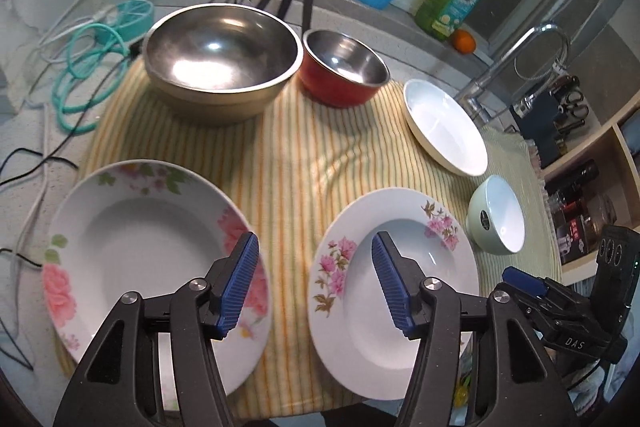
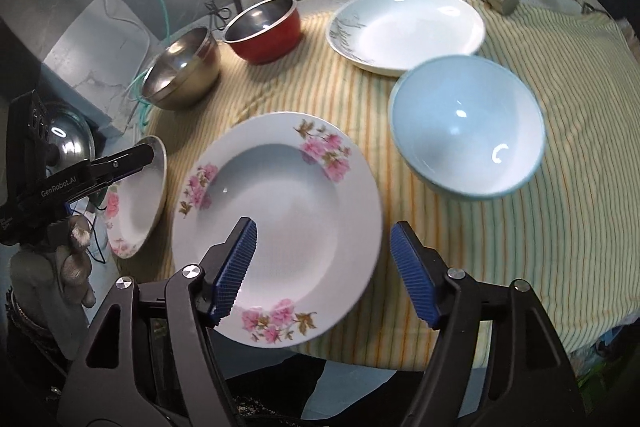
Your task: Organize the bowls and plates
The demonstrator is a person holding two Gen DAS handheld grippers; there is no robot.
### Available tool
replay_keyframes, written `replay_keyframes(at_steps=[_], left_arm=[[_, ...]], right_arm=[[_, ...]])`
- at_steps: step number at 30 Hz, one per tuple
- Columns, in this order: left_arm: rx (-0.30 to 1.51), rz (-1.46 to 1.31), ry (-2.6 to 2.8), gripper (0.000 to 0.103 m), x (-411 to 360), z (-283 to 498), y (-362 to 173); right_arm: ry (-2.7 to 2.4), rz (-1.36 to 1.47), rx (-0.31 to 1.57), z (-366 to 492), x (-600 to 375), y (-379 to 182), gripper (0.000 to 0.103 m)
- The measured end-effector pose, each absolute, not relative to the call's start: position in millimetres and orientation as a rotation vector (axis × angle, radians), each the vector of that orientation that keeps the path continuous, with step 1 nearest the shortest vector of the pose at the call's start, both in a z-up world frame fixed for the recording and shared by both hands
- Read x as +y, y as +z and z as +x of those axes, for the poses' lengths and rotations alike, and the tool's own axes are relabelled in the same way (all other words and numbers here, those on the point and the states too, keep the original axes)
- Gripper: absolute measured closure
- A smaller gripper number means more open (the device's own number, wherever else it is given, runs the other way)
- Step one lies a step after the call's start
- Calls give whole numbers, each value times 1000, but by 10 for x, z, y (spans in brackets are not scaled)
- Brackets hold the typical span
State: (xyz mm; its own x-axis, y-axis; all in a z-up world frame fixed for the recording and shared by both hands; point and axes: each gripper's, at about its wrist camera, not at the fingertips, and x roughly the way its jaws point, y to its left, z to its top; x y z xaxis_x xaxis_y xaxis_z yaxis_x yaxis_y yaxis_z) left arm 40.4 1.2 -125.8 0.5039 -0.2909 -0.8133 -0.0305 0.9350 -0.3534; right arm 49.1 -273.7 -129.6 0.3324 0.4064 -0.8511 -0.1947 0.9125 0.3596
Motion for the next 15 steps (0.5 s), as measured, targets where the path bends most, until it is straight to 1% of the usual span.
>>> replay_keyframes(at_steps=[8,15], left_arm=[[979,-396,-35,45,450,170,-1166],[959,-451,71,45,831,-29,-1209]], right_arm=[[509,183,1157,672,-2301,-1212,31],[613,135,1160,730,-1843,-1220,31]])
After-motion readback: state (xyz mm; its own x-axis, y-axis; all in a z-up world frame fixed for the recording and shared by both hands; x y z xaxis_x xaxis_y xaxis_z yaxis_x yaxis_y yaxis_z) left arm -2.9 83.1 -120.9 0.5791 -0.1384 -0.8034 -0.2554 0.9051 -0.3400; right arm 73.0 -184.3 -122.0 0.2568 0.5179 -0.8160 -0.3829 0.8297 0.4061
